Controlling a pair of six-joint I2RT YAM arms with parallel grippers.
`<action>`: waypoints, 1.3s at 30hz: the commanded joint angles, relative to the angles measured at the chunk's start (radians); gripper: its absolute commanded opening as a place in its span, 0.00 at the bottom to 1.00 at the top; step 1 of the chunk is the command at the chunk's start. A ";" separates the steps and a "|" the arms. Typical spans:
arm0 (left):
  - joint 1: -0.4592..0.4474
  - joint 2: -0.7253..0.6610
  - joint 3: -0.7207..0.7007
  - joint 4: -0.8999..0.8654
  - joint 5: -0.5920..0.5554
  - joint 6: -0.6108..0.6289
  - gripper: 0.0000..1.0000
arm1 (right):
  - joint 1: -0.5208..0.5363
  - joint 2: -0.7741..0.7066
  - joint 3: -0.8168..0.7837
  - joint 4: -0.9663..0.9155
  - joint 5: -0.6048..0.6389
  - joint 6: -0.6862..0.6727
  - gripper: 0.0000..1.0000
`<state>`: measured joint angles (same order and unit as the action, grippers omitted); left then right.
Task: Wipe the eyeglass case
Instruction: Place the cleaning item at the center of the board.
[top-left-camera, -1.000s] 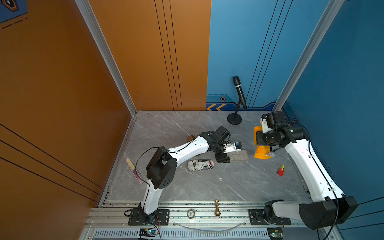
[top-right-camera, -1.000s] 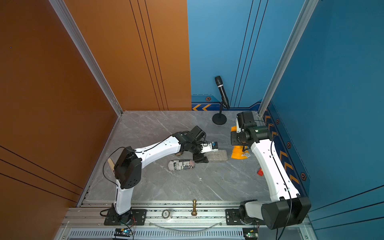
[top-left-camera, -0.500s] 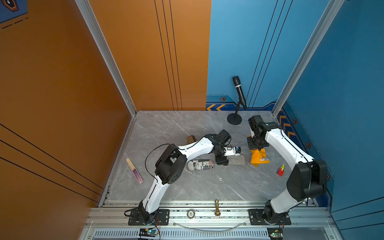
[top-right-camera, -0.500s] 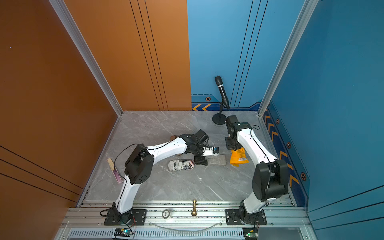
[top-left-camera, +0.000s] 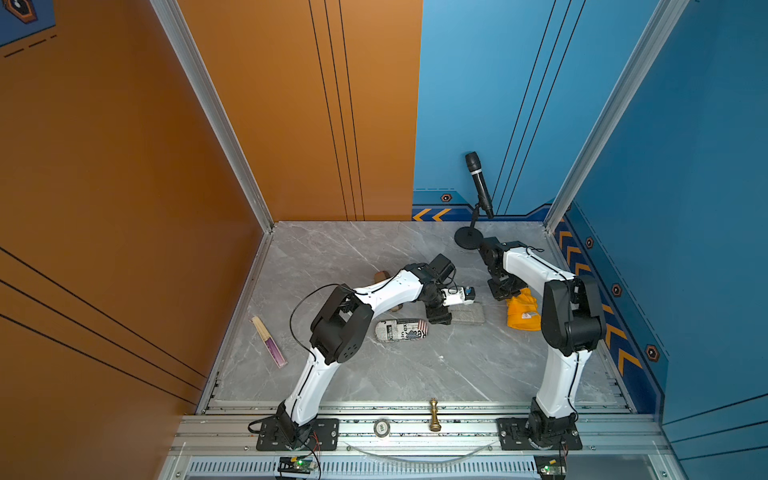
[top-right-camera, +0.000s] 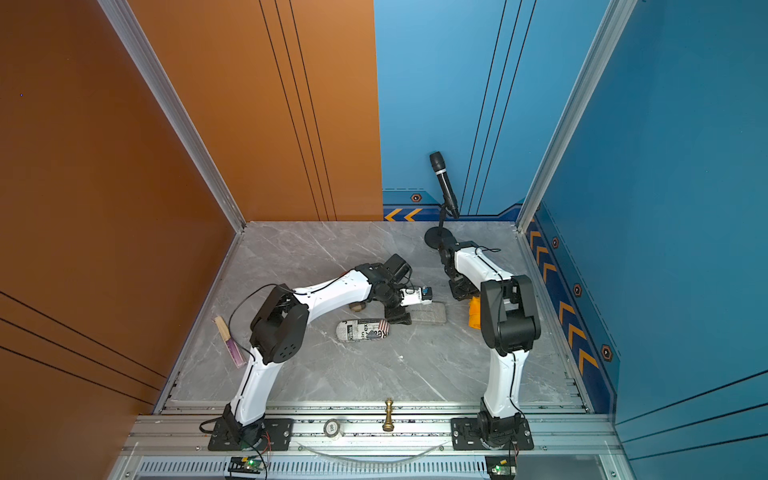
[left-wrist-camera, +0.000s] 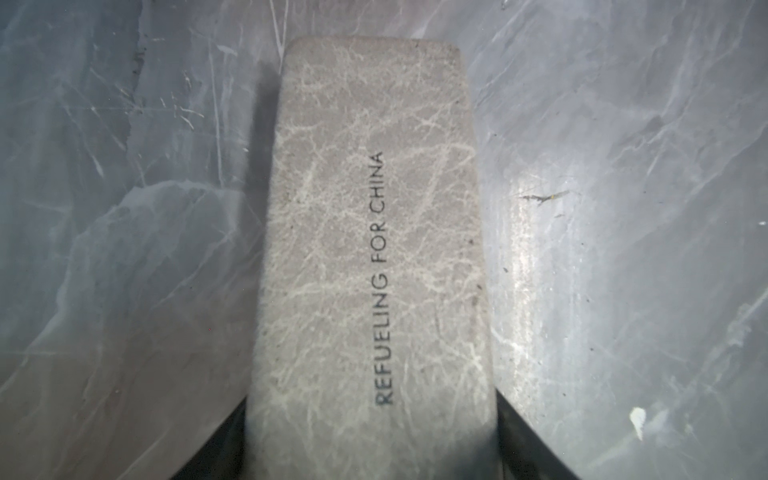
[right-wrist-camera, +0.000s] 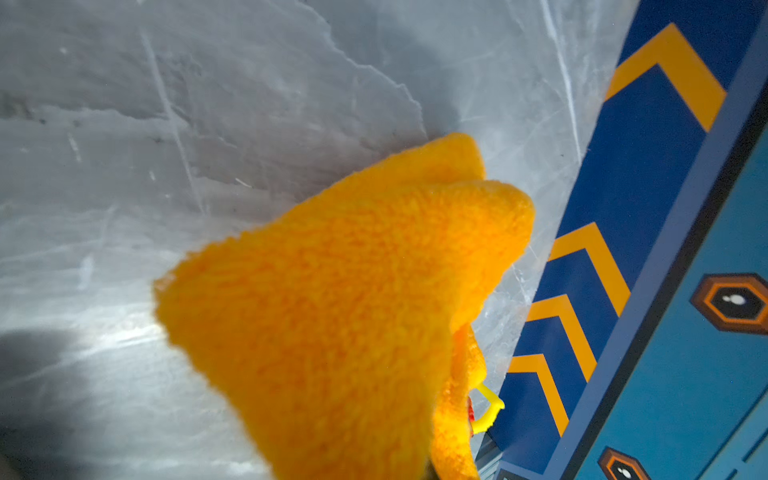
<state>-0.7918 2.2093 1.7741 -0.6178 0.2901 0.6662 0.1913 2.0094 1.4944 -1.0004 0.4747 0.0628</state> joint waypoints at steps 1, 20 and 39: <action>0.012 0.035 0.033 0.009 0.024 0.012 0.34 | 0.007 0.050 0.033 0.007 -0.022 -0.006 0.00; -0.033 0.059 0.075 -0.023 -0.011 0.022 0.81 | -0.056 -0.090 -0.092 0.153 -0.349 0.034 0.57; -0.046 0.070 0.133 -0.100 -0.112 0.012 0.98 | -0.060 -0.386 -0.189 0.196 -0.471 0.051 0.66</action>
<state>-0.8326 2.2581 1.8725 -0.6746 0.2184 0.6731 0.1287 1.6436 1.3205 -0.8169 0.0246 0.1078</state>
